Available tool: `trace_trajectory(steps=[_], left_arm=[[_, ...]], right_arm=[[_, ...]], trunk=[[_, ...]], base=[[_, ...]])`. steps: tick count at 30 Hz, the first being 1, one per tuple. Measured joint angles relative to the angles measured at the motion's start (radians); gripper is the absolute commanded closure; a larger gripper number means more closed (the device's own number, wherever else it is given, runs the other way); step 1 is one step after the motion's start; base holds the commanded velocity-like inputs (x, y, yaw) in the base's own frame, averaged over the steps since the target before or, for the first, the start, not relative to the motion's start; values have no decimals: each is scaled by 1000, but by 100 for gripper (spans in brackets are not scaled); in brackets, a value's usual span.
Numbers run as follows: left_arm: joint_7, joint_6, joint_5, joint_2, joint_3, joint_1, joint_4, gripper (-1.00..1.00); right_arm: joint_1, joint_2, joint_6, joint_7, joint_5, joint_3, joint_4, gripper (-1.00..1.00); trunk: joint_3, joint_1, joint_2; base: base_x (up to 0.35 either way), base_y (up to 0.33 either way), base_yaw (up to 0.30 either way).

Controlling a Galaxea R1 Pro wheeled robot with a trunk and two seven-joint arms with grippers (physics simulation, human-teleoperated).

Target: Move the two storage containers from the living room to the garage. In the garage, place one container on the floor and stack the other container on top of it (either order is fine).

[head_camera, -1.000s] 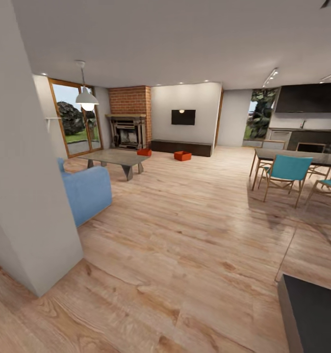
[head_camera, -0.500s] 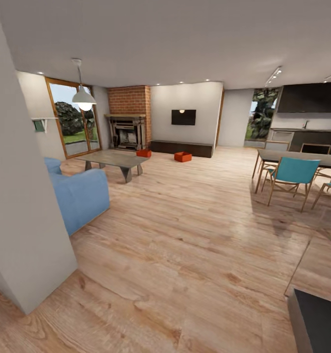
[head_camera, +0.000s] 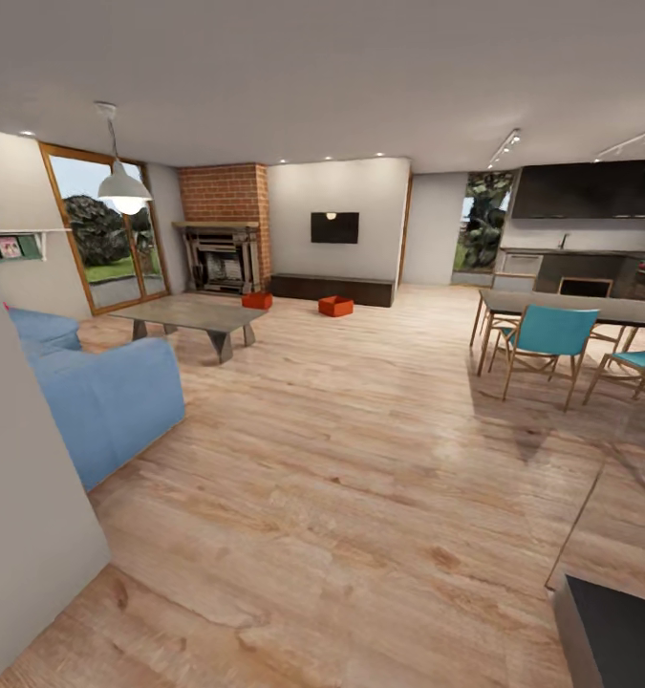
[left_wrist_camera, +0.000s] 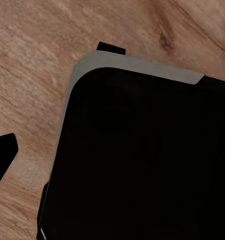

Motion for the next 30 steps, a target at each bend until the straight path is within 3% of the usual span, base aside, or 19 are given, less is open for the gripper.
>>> trace_trajectory(steps=[17, 30], left_arm=[[0, 1, 0, -1, -1, 0, 0, -100], [0, 1, 0, -1, -1, 0, 0, -100]], right_arm=[[0, -1, 0, -1, -2, -7, 0, -100], [0, -3, 1, -1, -1, -2, 0, -100]], trunk=[[-7, 0, 0], [-8, 0, 0]], base=[[322, 0, -266], [322, 0, -34]])
